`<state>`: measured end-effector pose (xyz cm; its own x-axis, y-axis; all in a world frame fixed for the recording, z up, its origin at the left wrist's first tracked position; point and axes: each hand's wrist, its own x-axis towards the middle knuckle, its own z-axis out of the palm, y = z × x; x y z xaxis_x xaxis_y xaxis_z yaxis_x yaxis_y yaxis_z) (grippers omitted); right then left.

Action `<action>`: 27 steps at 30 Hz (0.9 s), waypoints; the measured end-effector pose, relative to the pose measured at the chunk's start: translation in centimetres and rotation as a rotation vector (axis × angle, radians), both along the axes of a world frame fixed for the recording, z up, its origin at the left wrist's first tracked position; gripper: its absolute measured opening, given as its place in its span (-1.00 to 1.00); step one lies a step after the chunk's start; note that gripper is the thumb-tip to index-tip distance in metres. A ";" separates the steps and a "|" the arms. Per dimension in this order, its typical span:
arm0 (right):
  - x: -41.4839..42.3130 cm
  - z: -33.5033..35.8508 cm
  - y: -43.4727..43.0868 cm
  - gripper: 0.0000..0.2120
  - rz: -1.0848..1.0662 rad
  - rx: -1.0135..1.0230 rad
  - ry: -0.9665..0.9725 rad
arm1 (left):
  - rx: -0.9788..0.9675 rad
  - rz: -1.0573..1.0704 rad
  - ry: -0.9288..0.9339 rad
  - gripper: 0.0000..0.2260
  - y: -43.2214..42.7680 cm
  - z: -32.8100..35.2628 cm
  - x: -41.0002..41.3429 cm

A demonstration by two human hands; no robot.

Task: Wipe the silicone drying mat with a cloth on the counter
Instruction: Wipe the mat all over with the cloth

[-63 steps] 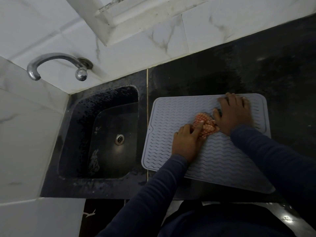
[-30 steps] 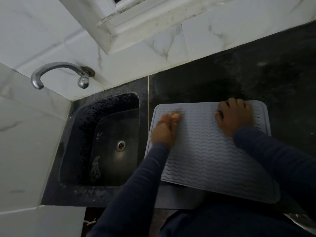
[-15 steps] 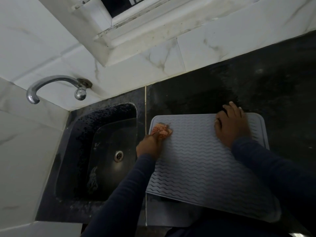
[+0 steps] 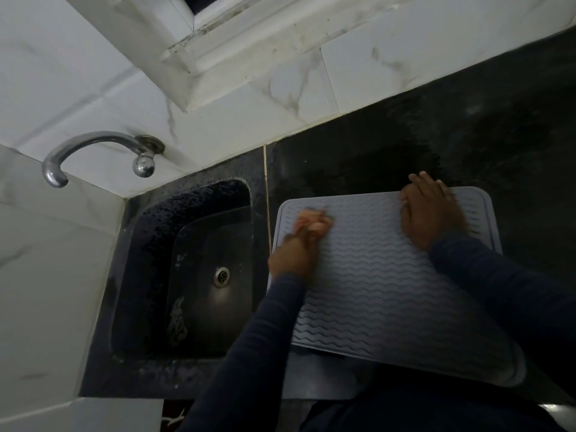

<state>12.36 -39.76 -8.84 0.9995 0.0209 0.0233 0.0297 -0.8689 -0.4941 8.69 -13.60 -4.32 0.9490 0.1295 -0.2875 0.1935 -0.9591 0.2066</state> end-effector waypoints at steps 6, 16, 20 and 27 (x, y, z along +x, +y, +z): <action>0.1 -0.2 0.2 -0.78 -0.020 -0.004 -0.017 | -0.041 0.074 -0.047 -0.57 1.4 0.2 1.8; -0.2 -0.1 -0.1 -0.82 -0.035 0.056 -0.026 | -0.087 -0.268 -0.024 -0.58 -2.6 -0.3 -1.3; -0.2 0.0 0.0 -0.82 -0.032 0.058 -0.027 | 0.133 0.054 0.028 -0.56 4.8 -0.3 0.2; -0.2 0.2 0.3 -0.78 -0.046 0.025 -0.018 | -0.161 -0.225 -0.082 -0.51 -5.3 -0.3 -1.9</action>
